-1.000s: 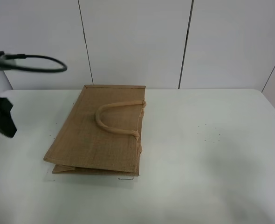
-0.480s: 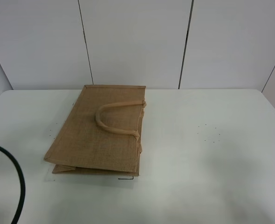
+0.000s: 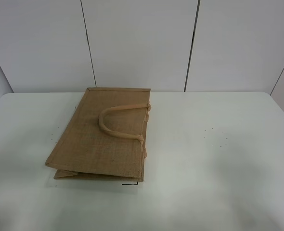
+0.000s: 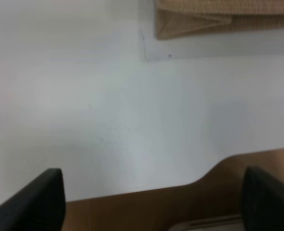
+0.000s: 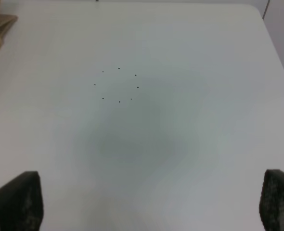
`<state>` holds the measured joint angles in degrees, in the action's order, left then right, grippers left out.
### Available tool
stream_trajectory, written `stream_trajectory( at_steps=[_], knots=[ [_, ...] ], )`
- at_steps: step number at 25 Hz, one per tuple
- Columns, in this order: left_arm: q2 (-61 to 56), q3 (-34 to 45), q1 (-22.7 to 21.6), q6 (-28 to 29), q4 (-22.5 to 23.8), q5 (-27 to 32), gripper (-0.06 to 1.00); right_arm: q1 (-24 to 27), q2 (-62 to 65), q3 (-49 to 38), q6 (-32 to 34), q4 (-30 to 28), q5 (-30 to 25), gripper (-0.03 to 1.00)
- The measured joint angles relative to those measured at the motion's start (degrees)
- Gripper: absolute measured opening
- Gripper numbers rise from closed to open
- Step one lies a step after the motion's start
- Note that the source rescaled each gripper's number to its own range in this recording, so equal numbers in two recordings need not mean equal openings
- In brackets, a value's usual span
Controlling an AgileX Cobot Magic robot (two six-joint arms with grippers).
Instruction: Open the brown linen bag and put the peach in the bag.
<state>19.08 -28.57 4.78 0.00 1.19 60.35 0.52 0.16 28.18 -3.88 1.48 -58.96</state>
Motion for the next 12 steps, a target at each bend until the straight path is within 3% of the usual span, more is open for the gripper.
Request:
stream_trajectory(
  at_steps=[4, 12],
  knots=[
    [-4.02, 0.06, -2.90, 0.00, 0.00, 0.00, 1.00, 0.00, 0.00, 0.00, 0.00, 0.00, 0.00, 1.00],
    [-13.33, 0.06, -3.41, 0.00, 0.00, 0.05, 1.00, 0.00, 0.00, 0.00, 0.00, 0.00, 0.00, 1.00]
  ],
)
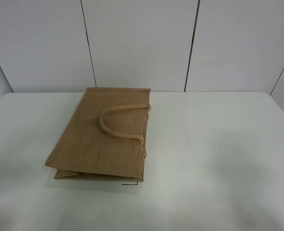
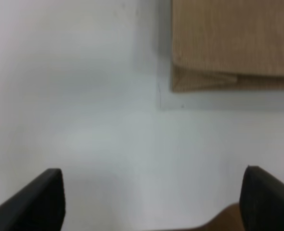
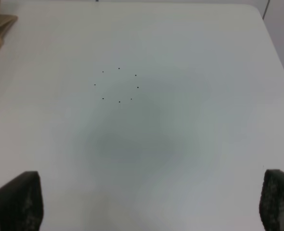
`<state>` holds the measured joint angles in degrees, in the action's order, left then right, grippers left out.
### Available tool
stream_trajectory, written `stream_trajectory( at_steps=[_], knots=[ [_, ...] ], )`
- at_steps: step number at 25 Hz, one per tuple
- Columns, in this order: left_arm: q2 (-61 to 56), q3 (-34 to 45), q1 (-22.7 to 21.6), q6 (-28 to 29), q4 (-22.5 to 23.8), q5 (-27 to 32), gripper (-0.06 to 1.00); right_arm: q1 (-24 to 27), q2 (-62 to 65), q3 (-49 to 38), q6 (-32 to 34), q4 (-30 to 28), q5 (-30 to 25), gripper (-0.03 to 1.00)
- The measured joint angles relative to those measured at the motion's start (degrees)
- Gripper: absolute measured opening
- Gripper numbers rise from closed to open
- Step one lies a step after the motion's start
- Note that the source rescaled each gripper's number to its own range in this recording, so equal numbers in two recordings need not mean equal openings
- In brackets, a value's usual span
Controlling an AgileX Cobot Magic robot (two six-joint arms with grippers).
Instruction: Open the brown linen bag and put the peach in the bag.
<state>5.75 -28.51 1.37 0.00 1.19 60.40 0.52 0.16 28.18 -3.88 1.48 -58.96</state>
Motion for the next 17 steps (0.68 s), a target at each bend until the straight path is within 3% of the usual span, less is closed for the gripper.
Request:
stream_trajectory(
  at_steps=[6, 17],
  knots=[
    [-5.71, 0.00, 0.00, 0.00, 0.00, 0.00, 1.00, 0.00, 0.00, 0.00, 0.00, 0.00, 0.00, 1.00],
    [-6.03, 0.00, 0.00, 0.00, -0.40, 0.00, 1.00, 0.00, 0.00, 0.00, 0.00, 0.10, 0.00, 1.00]
  ],
)
